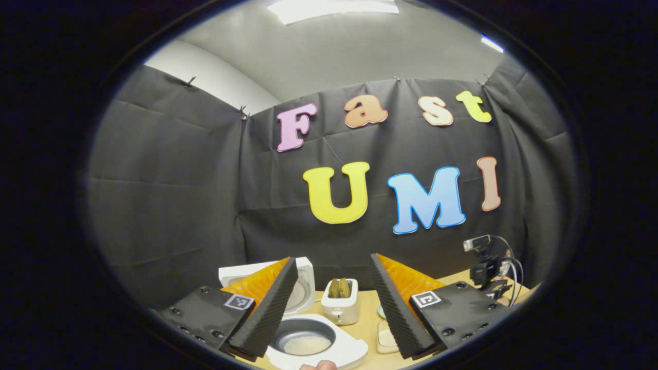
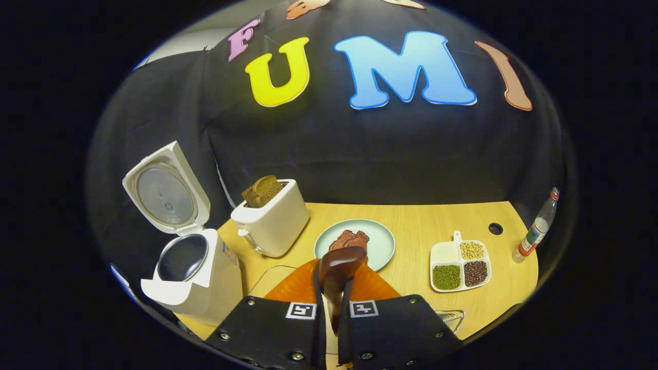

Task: Close the left gripper, press the button to open the rice cooker; take a wooden spoon from the chopstick holder with the right hand, scoop a spoonful of rice and pour it into the rice cooker, then put the wooden spoon back into the chopstick holder.

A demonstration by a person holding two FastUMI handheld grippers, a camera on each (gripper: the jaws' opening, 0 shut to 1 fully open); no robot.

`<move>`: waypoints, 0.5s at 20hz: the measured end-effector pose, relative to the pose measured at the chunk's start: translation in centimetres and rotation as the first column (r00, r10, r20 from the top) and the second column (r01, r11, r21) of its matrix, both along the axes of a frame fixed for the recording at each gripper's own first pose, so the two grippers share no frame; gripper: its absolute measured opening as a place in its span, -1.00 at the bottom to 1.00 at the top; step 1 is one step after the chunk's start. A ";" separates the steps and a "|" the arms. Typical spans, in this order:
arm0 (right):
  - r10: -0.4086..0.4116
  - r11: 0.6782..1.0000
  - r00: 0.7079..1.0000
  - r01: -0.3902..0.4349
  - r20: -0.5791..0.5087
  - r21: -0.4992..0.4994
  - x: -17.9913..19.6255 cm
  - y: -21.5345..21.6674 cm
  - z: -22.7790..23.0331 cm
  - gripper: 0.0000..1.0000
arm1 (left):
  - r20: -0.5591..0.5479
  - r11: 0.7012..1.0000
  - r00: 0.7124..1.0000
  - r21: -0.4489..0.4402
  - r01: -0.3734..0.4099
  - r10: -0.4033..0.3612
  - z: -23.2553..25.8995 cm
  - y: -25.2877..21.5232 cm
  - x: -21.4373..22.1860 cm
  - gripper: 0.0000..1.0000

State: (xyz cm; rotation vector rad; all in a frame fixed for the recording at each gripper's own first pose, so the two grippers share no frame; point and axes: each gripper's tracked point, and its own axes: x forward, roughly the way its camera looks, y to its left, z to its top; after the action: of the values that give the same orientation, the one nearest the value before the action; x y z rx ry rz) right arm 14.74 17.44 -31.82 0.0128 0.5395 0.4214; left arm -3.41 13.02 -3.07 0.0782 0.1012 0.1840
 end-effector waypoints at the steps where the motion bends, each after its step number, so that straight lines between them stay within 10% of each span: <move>1: -0.004 1.000 1.000 0.004 -0.008 -0.021 0.1 0.2 -0.8 -0.81 | 0.006 1.000 1.000 -0.004 0.003 -0.003 0.1 0.2 0.1 0.90; 10: -0.021 1.000 0.996 0.021 -0.086 0.002 -1.6 4.0 -4.1 -0.80 | -0.008 0.999 0.999 0.003 0.048 -0.048 -1.4 3.4 0.6 0.89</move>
State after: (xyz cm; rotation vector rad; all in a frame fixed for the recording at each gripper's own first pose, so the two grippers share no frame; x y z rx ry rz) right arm 13.15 21.45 -35.88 0.0392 0.6229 0.4023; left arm -2.86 16.45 -4.50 0.0843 0.1072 0.1359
